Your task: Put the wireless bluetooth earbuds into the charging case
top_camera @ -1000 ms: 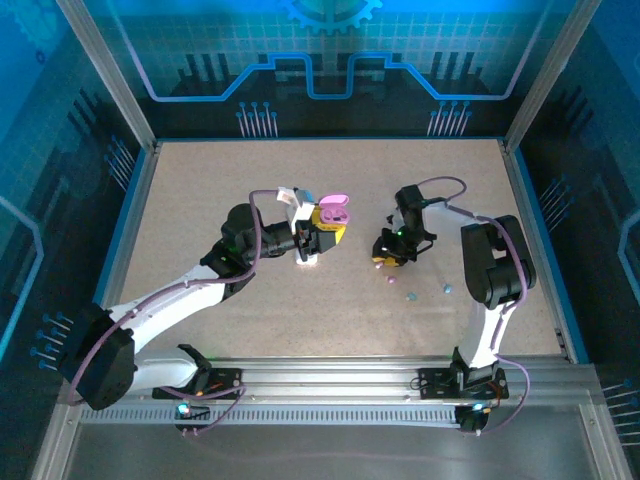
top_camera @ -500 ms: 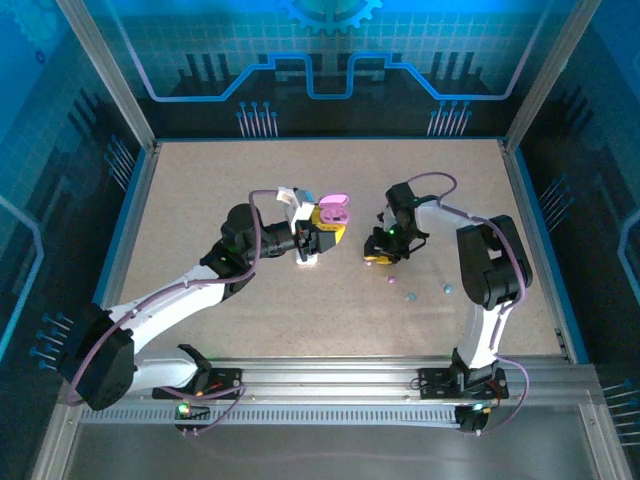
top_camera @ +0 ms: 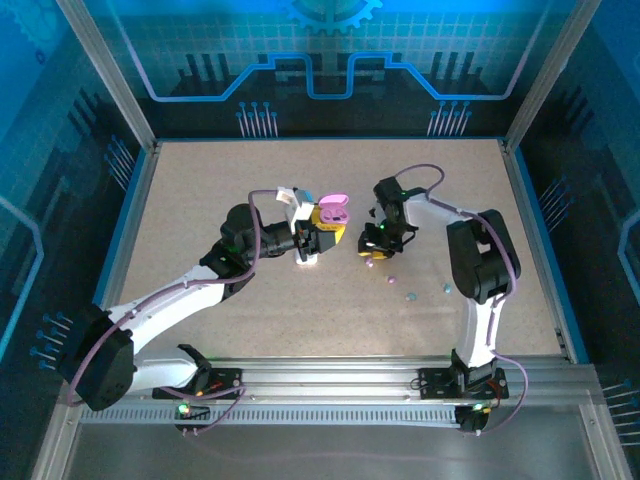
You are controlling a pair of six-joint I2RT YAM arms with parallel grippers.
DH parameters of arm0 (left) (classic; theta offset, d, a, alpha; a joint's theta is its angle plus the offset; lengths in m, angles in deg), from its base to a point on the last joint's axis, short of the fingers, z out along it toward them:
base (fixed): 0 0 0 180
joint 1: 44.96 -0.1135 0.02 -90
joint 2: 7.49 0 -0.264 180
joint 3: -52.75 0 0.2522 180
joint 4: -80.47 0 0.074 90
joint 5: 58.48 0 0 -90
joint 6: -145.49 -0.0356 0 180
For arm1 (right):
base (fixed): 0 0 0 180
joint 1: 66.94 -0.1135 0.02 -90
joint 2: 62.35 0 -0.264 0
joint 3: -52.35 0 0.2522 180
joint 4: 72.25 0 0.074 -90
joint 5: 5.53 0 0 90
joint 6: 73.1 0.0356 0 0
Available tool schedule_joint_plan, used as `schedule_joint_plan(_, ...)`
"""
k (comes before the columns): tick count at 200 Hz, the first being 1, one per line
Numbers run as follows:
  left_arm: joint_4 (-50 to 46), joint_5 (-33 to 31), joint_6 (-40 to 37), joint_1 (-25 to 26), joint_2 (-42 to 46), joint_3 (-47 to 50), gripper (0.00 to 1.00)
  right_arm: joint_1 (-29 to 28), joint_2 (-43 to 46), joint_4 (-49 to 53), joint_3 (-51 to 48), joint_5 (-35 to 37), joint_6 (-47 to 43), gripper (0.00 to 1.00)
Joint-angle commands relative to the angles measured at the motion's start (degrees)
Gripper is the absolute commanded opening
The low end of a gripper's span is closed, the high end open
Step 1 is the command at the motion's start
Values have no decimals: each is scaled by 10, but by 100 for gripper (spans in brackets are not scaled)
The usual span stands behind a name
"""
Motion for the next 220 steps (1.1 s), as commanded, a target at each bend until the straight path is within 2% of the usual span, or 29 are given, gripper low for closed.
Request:
schedule_joint_plan(1,4,-9,-8,2,21,4,32,-14,-15,43,24,40,7,35)
schedule_joint_plan(74,4,-11,-10,2,21,7,32,-41,-42,85,67,82,-1,29)
schedule_joint_plan(130,3,-12,-11,3,23,9,32,-53,-46,99,81,104,-7,30)
schedule_joint_plan(220,2,-13,-9,3,25,9,32,-56,-80,132,118,97,-63,28)
